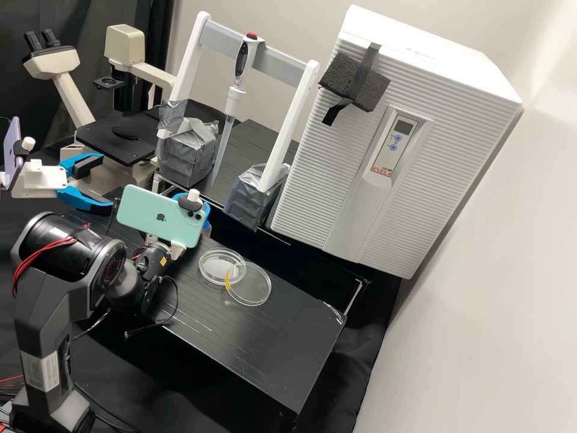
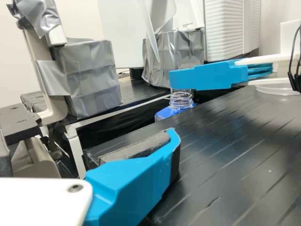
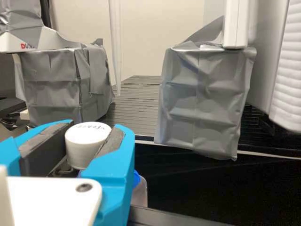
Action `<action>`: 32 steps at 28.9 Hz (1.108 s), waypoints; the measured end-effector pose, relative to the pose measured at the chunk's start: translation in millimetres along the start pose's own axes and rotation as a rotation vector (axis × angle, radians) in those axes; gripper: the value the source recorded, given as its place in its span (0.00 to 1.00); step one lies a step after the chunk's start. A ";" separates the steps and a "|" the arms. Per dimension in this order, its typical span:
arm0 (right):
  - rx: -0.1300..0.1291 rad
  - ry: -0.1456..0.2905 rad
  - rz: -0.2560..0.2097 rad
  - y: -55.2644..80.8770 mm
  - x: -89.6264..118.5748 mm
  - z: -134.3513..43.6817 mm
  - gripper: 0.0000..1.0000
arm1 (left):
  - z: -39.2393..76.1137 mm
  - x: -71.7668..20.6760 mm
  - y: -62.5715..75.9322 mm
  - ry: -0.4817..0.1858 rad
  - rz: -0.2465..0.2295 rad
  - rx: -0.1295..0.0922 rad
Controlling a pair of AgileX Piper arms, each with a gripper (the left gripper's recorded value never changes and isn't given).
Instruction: Close the bottle
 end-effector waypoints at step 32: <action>-0.078 0.016 -0.018 -5.8 -0.3 -10.6 0.00 | 0.6 -0.6 2.8 0.000 0.008 0.005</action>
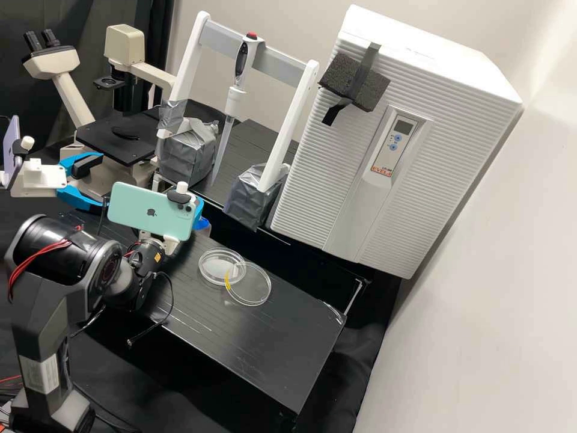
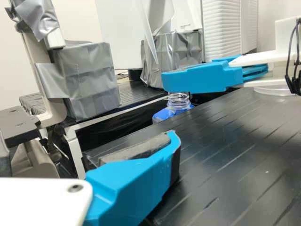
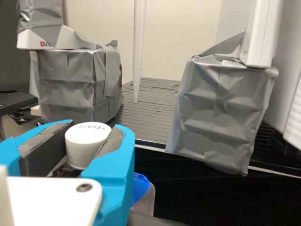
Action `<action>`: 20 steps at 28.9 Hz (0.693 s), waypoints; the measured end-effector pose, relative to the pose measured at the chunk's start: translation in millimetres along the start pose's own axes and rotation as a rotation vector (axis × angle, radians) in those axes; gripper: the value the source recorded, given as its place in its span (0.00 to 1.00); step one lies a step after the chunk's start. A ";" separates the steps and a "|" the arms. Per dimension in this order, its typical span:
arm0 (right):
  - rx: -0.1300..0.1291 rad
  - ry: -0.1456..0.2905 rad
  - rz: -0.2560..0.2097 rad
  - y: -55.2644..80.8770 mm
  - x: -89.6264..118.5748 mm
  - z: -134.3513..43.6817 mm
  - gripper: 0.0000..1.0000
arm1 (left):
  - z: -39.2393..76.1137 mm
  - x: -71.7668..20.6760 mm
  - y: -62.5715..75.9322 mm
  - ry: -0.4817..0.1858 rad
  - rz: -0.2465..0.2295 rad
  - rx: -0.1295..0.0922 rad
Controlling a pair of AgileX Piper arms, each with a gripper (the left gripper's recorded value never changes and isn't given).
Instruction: Close the bottle
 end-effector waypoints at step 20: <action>-0.038 -0.003 -0.011 -7.0 0.9 0.8 0.00 | 0.2 -0.6 -0.7 0.000 -0.003 -0.001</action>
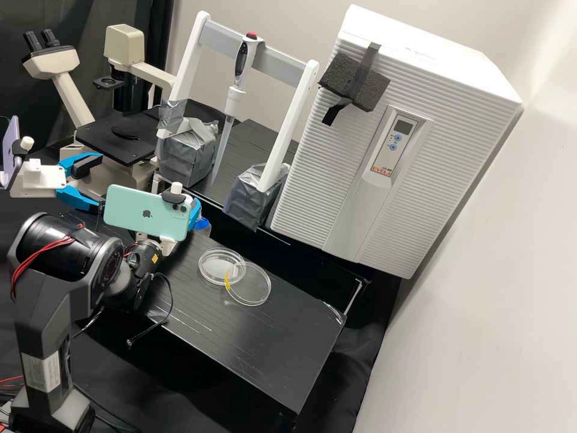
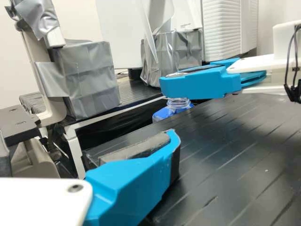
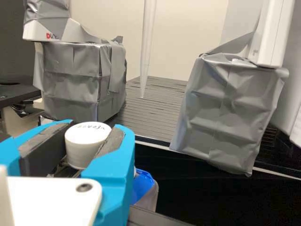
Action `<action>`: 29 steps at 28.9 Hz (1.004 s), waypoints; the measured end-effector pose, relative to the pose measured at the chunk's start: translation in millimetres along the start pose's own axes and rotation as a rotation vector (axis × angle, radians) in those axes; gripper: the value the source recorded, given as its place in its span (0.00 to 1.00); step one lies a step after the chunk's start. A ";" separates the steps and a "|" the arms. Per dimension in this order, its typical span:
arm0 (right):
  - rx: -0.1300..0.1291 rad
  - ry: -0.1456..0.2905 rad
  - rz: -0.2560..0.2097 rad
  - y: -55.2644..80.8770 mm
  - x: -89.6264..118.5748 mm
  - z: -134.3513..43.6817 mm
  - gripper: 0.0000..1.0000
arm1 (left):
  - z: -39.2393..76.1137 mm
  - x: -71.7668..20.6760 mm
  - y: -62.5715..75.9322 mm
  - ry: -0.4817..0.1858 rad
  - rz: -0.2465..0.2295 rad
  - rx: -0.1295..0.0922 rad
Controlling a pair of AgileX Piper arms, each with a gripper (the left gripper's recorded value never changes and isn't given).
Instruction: Close the bottle
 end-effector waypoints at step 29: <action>-0.004 -0.022 0.036 9.5 2.8 6.5 0.00 | 0.0 0.0 0.0 0.000 0.000 0.000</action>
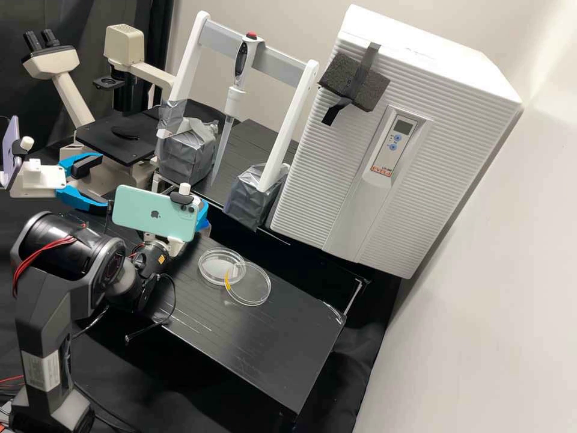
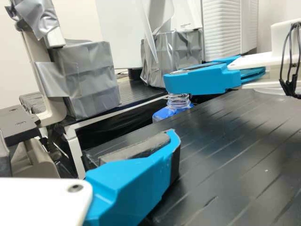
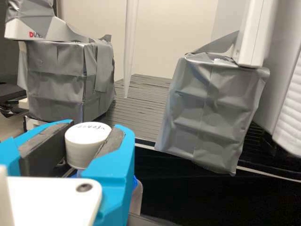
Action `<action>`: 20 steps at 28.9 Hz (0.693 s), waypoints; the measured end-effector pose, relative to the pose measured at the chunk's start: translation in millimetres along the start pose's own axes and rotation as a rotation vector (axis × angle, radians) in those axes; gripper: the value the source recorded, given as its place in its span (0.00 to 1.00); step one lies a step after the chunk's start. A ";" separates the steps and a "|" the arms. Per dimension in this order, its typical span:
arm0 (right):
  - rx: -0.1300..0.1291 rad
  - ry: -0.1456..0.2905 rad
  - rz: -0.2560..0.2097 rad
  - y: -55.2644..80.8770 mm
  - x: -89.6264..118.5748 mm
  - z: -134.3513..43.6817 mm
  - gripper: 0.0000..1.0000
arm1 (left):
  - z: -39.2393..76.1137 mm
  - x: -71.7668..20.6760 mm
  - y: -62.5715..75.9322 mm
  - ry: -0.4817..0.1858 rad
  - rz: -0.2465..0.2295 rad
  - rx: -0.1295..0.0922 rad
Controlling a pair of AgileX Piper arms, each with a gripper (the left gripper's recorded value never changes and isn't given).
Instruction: Close the bottle
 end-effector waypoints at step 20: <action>0.000 0.020 -0.019 -2.0 -2.1 -8.7 0.00 | 0.6 0.6 0.3 -0.003 0.001 0.001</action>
